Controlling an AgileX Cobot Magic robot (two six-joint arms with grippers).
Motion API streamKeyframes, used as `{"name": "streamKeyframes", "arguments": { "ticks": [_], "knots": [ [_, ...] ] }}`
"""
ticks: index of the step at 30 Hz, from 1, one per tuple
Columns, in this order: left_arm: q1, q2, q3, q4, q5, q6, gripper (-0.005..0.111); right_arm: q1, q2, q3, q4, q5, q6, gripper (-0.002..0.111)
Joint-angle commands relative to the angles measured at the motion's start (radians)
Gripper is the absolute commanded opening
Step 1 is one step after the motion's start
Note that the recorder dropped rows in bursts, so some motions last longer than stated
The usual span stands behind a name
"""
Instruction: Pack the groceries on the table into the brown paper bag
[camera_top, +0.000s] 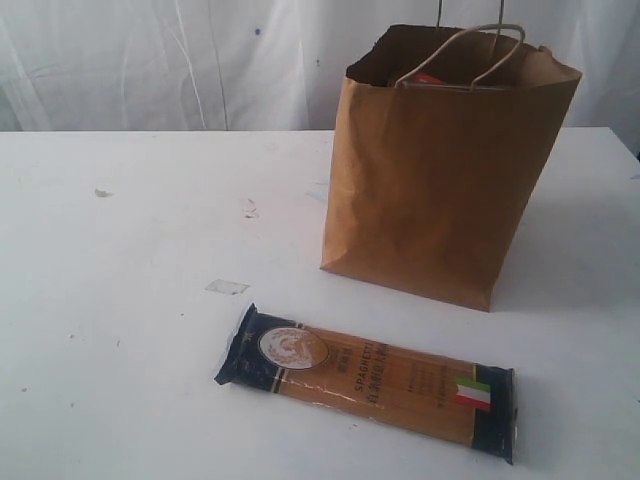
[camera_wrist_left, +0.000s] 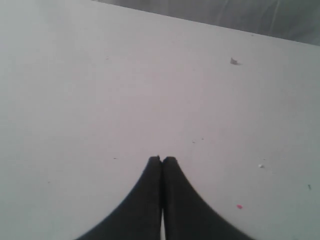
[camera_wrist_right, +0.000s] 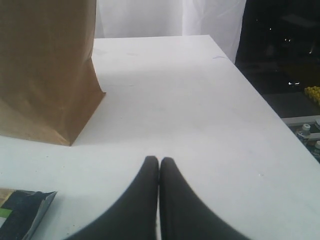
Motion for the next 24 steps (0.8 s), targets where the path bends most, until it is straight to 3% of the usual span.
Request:
{"name": "streamKeyframes", "arguments": {
  "ticks": [1, 16, 22, 24],
  "knots": [
    [0.034, -0.008, 0.002, 0.028, 0.028, 0.047, 0.0, -0.003, -0.004, 0.002, -0.003, -0.005, 0.004, 0.0],
    [0.025, -0.008, 0.002, 0.032, 0.058, 0.088, 0.0, -0.003, -0.004, 0.002, -0.046, -0.029, -0.048, 0.0],
    [-0.071, -0.008, 0.002, 0.032, 0.062, 0.088, 0.0, -0.003, -0.004, 0.002, -0.04, -0.069, -0.074, 0.0],
    [-0.087, -0.008, 0.002, 0.032, 0.062, 0.088, 0.0, -0.003, -0.004, 0.002, 0.09, -0.169, 0.017, 0.0]
  ]
}}
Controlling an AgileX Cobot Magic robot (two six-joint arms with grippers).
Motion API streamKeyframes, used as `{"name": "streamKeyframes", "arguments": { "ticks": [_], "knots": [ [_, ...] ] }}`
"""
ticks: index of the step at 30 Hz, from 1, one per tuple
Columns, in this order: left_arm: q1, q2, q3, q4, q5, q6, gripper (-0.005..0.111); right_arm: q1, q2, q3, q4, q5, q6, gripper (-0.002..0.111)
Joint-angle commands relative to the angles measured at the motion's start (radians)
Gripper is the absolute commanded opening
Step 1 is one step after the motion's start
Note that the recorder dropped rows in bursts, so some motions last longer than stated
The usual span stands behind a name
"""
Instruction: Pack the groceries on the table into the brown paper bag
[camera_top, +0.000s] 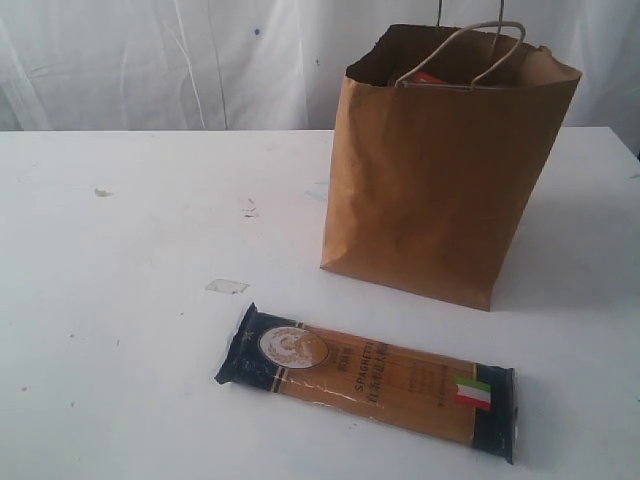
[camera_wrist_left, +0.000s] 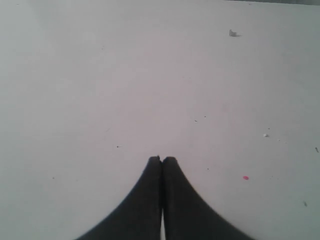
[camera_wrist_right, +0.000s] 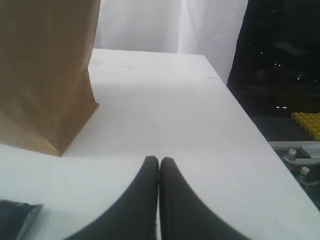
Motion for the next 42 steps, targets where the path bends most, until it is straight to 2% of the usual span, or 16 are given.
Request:
{"name": "streamKeyframes", "arguments": {
  "ticks": [1, 4, 7, 9, 11, 13, 14, 18, 23, 27, 29, 33, 35, 37, 40, 42],
  "knots": [
    [-0.038, -0.004, 0.002, 0.004, 0.004, 0.001, 0.0, -0.003, -0.004, 0.002, 0.156, -0.208, 0.119, 0.0],
    [-0.038, -0.004, 0.002, 0.004, 0.004, 0.001, 0.0, -0.003, -0.004, 0.002, 0.202, -0.537, 0.255, 0.0],
    [-0.038, -0.004, 0.002, 0.004, 0.004, 0.001, 0.0, -0.003, -0.004, 0.002, 0.244, -1.024, 0.585, 0.0],
    [-0.038, -0.004, 0.002, 0.004, 0.004, 0.001, 0.0, -0.003, -0.004, -0.04, 0.244, -1.167, 0.702, 0.0],
    [-0.038, -0.004, 0.002, 0.004, 0.004, 0.001, 0.0, -0.003, -0.004, -0.102, 0.236, -1.18, 0.748, 0.0],
    [-0.038, -0.004, 0.002, 0.004, 0.004, 0.001, 0.0, -0.003, -0.004, -0.173, 0.187, -1.114, 0.698, 0.0],
    [-0.04, -0.004, 0.002, 0.004, 0.004, 0.001, 0.0, -0.003, -0.004, -0.214, 0.142, -1.038, 0.6, 0.0],
    [-0.058, -0.004, 0.002, 0.004, 0.006, 0.001, 0.0, -0.003, 0.046, -0.37, -0.114, -0.512, 0.123, 0.0],
    [-0.058, -0.004, 0.002, 0.004, 0.006, 0.001, 0.0, -0.003, 0.265, -0.429, -0.168, 0.001, -0.145, 0.0],
    [-0.058, -0.004, 0.002, 0.004, 0.006, 0.001, 0.0, 0.01, 0.452, -0.455, -0.093, 0.131, -0.044, 0.0],
    [-0.058, -0.004, 0.002, 0.004, 0.006, 0.001, 0.0, 0.01, 0.563, -0.466, -0.021, 0.202, -0.061, 0.0],
    [-0.058, -0.004, 0.002, 0.004, 0.006, 0.001, 0.0, 0.047, 0.741, -0.519, 0.182, 0.273, -0.271, 0.0],
    [-0.058, -0.004, 0.002, 0.004, 0.006, 0.001, 0.0, 0.112, 0.851, -0.587, 0.345, 0.37, -0.471, 0.0],
    [-0.058, -0.004, 0.002, 0.004, 0.006, 0.001, 0.0, 0.196, 0.935, -0.627, 0.331, 0.444, -0.486, 0.0],
    [-0.058, -0.004, 0.002, 0.004, 0.006, 0.001, 0.0, 0.323, 1.004, -0.642, 0.181, 0.489, -0.355, 0.0],
    [-0.058, -0.004, 0.002, 0.004, 0.006, 0.001, 0.0, 0.461, 1.045, -0.67, -0.028, 0.578, -0.165, 0.0]
  ]
}}
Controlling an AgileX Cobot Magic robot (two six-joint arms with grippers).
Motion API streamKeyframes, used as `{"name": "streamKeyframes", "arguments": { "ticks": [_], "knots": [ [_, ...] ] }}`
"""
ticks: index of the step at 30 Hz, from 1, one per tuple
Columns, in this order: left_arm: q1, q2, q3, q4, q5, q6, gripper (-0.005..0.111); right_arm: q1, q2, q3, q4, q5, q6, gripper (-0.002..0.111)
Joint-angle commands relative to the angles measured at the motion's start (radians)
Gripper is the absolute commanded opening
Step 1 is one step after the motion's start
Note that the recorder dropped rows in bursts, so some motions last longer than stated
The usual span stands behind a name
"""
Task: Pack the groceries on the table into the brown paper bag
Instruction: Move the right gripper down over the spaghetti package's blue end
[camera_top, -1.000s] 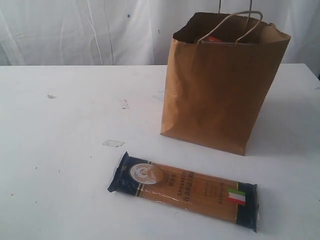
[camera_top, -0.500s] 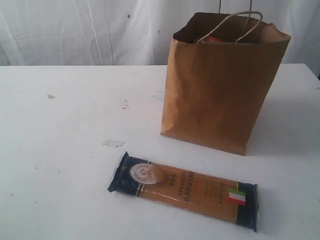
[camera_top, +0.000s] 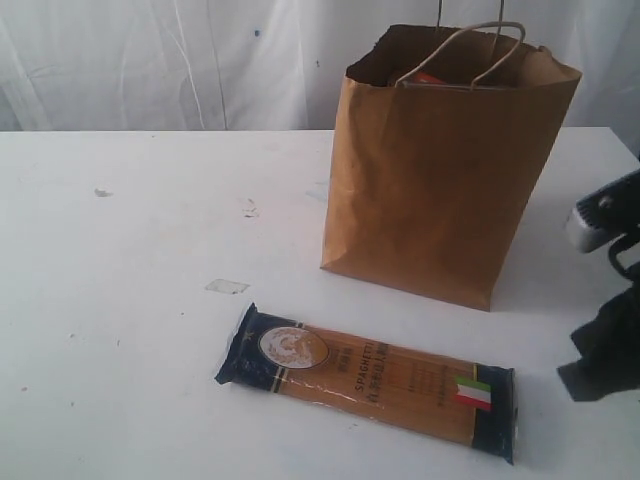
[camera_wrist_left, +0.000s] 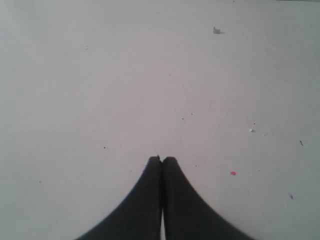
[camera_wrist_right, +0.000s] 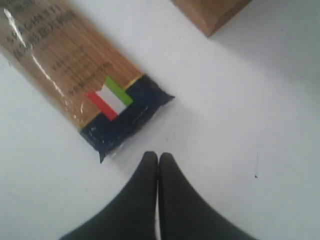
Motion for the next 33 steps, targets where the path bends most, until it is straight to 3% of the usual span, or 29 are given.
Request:
{"name": "streamKeyframes", "arguments": {
  "ticks": [1, 6, 10, 16, 21, 24, 30, 33],
  "knots": [
    [-0.006, -0.004, 0.002, 0.004, 0.002, 0.001, 0.0, 0.184, 0.056, -0.049, -0.266, 0.15, 0.232, 0.0],
    [-0.006, -0.004, 0.002, 0.004, 0.002, 0.001, 0.0, 0.452, 0.176, -0.201, -0.298, 0.447, 0.267, 0.0],
    [-0.006, -0.004, 0.002, 0.004, 0.002, 0.001, 0.0, 0.587, 0.353, -0.352, -0.296, 0.447, 0.199, 0.0],
    [-0.006, -0.004, 0.002, 0.004, 0.002, 0.001, 0.0, 0.623, 0.603, -0.535, -0.314, 0.43, -0.071, 0.0],
    [-0.006, -0.004, 0.002, 0.004, 0.002, 0.001, 0.0, 0.623, 0.708, -0.56, -0.356, 0.127, -0.076, 0.002],
    [-0.006, -0.004, 0.002, 0.004, 0.002, 0.001, 0.0, 0.623, 0.743, -0.56, -0.347, 0.071, -0.076, 0.018],
    [-0.006, -0.004, 0.002, 0.004, 0.002, 0.001, 0.0, 0.623, 0.749, -0.56, -0.342, -0.026, -0.07, 0.082],
    [-0.006, -0.004, 0.002, 0.004, 0.002, 0.001, 0.0, 0.623, 0.749, -0.56, -0.343, -0.114, -0.073, 0.097]
  ]
}}
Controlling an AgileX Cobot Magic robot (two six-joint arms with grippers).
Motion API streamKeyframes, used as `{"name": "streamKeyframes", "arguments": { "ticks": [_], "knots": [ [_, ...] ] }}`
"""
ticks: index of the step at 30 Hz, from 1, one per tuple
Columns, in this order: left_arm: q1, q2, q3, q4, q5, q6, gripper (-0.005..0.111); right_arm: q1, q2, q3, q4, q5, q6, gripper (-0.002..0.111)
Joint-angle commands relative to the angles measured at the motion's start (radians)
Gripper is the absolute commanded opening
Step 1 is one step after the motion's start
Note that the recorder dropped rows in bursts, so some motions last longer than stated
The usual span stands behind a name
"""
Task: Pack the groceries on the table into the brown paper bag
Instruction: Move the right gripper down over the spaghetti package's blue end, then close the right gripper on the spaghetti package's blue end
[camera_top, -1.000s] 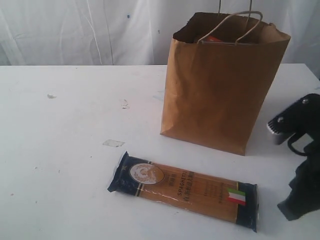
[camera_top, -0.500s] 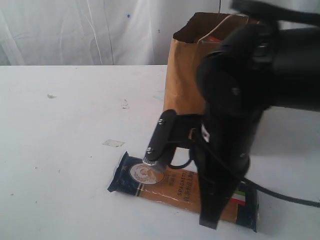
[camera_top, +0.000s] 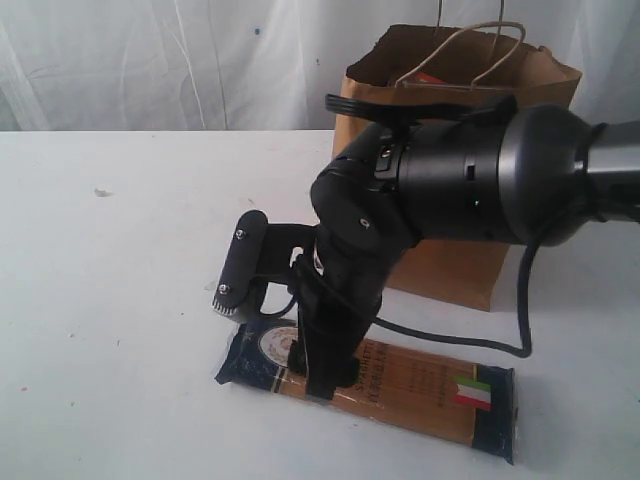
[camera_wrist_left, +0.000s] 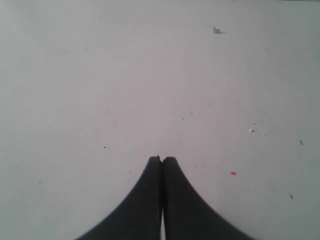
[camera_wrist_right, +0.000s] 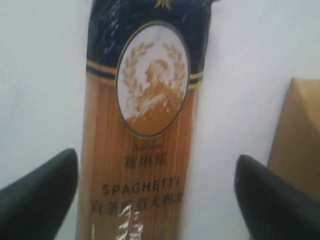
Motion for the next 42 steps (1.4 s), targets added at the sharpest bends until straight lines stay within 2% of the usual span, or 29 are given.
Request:
{"name": "streamKeyframes", "arguments": {
  "ticks": [1, 23, 29, 38, 42],
  "knots": [
    [-0.006, -0.004, 0.002, 0.004, 0.002, 0.001, 0.0, 0.0, -0.001, -0.005, -0.002, -0.13, -0.008, 0.099],
    [-0.006, -0.004, 0.002, 0.004, 0.002, 0.001, 0.0, 0.0, 0.002, -0.005, 0.094, -0.297, -0.001, 0.099],
    [-0.006, -0.004, 0.002, 0.004, 0.002, 0.001, 0.0, 0.0, 0.002, -0.005, 0.094, -0.308, 0.106, 0.105],
    [-0.006, -0.004, 0.002, 0.004, 0.002, 0.001, 0.0, 0.0, 0.008, -0.005, 0.094, -0.252, 0.384, 0.105],
    [-0.006, -0.004, 0.002, 0.004, 0.002, 0.001, 0.0, 0.0, 0.018, -0.005, 0.083, -0.281, 0.508, 0.105]
  ]
}}
